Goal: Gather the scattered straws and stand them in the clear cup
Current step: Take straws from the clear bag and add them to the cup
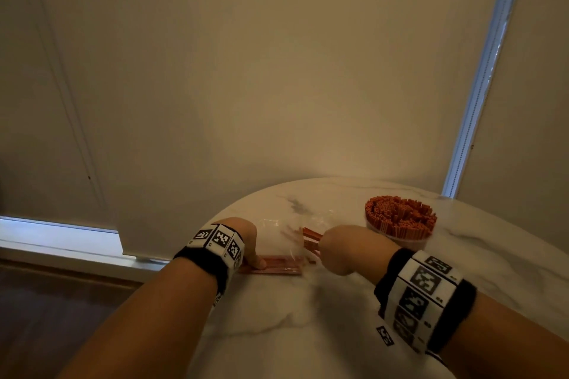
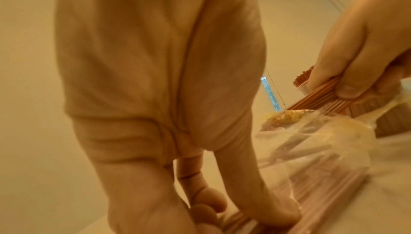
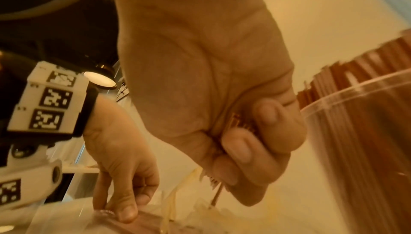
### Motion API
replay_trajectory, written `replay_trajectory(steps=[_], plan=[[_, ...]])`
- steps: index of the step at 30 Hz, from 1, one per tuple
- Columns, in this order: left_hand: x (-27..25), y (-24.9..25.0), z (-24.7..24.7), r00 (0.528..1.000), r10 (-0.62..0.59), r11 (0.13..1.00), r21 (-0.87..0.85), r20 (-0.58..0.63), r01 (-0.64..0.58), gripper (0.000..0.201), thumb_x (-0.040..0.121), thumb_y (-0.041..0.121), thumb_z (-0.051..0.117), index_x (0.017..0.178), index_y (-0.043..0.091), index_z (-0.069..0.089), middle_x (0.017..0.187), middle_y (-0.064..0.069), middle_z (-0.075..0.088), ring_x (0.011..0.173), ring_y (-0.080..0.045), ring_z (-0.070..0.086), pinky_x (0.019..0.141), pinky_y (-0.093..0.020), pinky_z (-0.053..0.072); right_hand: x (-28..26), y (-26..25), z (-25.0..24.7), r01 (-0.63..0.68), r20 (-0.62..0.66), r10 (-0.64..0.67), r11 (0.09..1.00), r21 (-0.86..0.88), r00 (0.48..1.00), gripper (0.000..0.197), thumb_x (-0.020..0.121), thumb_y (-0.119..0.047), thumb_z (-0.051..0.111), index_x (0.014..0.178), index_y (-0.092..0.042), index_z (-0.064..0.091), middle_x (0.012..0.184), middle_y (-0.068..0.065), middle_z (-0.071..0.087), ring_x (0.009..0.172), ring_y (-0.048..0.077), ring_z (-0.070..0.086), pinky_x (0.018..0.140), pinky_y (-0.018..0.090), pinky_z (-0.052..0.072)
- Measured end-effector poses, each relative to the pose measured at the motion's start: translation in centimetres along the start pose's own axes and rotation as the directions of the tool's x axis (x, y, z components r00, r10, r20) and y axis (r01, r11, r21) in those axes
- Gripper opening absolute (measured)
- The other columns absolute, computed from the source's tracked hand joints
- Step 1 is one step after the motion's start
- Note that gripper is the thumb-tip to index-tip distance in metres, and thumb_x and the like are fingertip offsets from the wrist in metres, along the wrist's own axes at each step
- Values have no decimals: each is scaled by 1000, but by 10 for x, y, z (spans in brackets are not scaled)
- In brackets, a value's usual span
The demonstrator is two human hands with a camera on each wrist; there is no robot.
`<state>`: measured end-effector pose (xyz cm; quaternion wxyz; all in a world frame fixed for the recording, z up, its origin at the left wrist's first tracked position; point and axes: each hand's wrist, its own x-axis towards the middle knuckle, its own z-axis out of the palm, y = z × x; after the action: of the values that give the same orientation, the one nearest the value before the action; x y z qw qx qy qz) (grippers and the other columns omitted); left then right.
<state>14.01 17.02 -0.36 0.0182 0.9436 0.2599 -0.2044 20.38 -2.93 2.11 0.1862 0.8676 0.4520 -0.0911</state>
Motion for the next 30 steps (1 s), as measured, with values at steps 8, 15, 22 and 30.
replay_trajectory(steps=[8,15,22,30], plan=[[-10,1,-3,998,-7,985,-172,55,16,39,92,52,67,85,15,75,81,2,76,69,-14,69,84,-35,61,-60,33,3,-59,-143,97,967,248,985,29,102,-11,41,123,0,58,121,17,62,94,28,60,73,31,43],[-51,68,-57,912,50,52,-910,-408,-410,65,98,66,42,127,9,55,116,-13,69,107,-24,69,90,-38,58,-68,62,-5,-19,-382,267,839,543,885,4,102,-16,42,106,-15,43,82,3,58,67,17,56,52,29,39],[-54,136,-89,902,-87,-720,-600,-422,-350,28,109,29,47,108,4,59,74,-2,62,59,-9,58,71,-30,59,-62,80,-10,-18,-420,256,870,492,871,11,105,-32,40,107,-21,44,85,1,58,71,16,57,61,32,48],[-20,157,-80,899,-59,-857,-440,-433,-268,28,111,18,39,90,9,55,52,7,36,39,-6,28,48,-20,41,-38,117,-8,-20,-500,238,915,403,832,37,96,-60,44,94,-26,56,74,-4,58,66,14,57,65,36,53]])
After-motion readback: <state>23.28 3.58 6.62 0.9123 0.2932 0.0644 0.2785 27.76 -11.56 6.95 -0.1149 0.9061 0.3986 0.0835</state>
